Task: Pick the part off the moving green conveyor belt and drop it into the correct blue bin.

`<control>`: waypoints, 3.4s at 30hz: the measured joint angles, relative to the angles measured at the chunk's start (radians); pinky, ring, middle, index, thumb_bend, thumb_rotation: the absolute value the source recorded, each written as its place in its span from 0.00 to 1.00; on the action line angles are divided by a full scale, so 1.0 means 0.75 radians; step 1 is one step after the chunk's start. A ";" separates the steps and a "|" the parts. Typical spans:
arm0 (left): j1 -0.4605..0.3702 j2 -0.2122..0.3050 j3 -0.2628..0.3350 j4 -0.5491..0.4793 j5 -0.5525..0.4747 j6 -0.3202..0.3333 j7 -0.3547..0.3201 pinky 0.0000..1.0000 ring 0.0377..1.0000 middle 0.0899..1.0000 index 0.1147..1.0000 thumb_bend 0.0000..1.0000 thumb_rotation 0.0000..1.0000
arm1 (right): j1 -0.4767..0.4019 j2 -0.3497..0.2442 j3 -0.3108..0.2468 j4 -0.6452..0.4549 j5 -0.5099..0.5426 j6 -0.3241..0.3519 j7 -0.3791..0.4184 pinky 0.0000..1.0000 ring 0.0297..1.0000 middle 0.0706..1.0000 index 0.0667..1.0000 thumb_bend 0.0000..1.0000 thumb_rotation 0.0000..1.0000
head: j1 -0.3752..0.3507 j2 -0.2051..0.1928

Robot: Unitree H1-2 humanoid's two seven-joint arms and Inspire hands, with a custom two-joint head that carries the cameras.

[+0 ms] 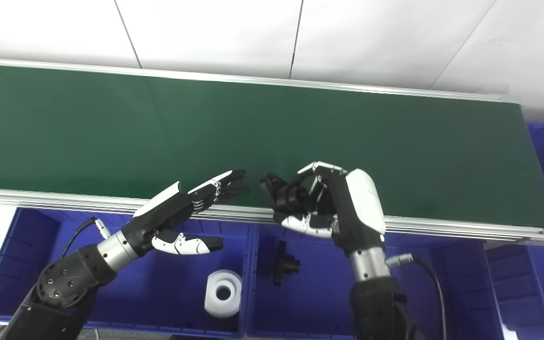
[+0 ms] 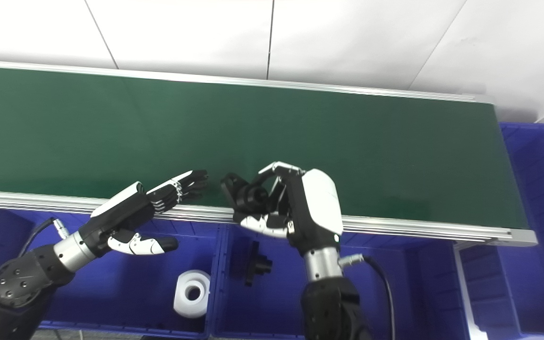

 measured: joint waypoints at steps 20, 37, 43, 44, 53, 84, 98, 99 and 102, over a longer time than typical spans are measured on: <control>0.004 0.001 0.027 -0.043 0.000 0.029 -0.001 0.93 0.97 0.99 0.97 0.40 0.48 | 0.174 -0.103 0.058 -0.016 -0.345 0.033 0.274 0.19 0.20 0.23 0.45 0.52 0.13 | 0.012 0.016; 0.022 0.002 0.031 -0.089 -0.014 0.048 -0.003 0.93 0.97 1.00 0.97 0.40 0.48 | -0.031 -0.017 0.048 0.362 -0.862 0.127 0.412 0.12 0.18 0.25 0.45 0.52 0.14 | 0.023 0.022; 0.026 0.002 0.032 -0.089 -0.015 0.053 -0.003 0.93 0.97 1.00 0.97 0.40 0.47 | -0.024 -0.014 0.044 0.356 -0.872 0.128 0.413 0.15 0.21 0.29 0.45 0.52 0.16 | 0.012 0.018; 0.027 0.002 0.032 -0.089 -0.015 0.053 -0.003 0.93 0.97 1.00 0.97 0.40 0.47 | -0.016 -0.012 0.040 0.346 -0.864 0.128 0.413 0.15 0.21 0.29 0.45 0.52 0.16 | 0.012 0.018; 0.029 0.010 0.044 -0.087 -0.028 0.052 -0.012 0.93 0.97 0.99 0.97 0.40 0.48 | 0.080 -0.002 0.026 0.178 -0.809 0.130 0.439 0.19 0.25 0.34 0.61 0.76 0.49 | -0.018 0.014; 0.022 0.010 0.045 -0.086 -0.029 0.053 -0.016 0.94 0.97 1.00 0.97 0.40 0.48 | 0.342 -0.008 -0.093 -0.010 0.223 -0.333 0.148 0.70 0.77 0.80 0.78 0.46 0.71 | 0.016 0.025; 0.139 0.056 0.061 -0.174 -0.043 0.103 -0.014 0.94 0.98 1.00 0.99 0.41 0.50 | 0.428 -0.053 -0.054 0.066 0.483 -0.577 0.003 0.85 0.92 0.95 0.93 0.41 0.99 | 0.045 0.031; 0.146 0.056 0.061 -0.178 -0.042 0.103 -0.014 0.94 0.98 1.00 0.99 0.40 0.50 | 0.426 -0.054 -0.054 0.066 0.485 -0.578 0.003 0.86 0.93 0.95 0.93 0.41 0.99 | 0.051 0.031; 0.165 0.056 0.061 -0.183 -0.040 0.103 -0.012 0.94 0.98 1.00 0.99 0.40 0.49 | 0.422 -0.054 -0.052 0.066 0.485 -0.581 0.003 0.86 0.93 0.95 0.94 0.41 0.99 | 0.055 0.035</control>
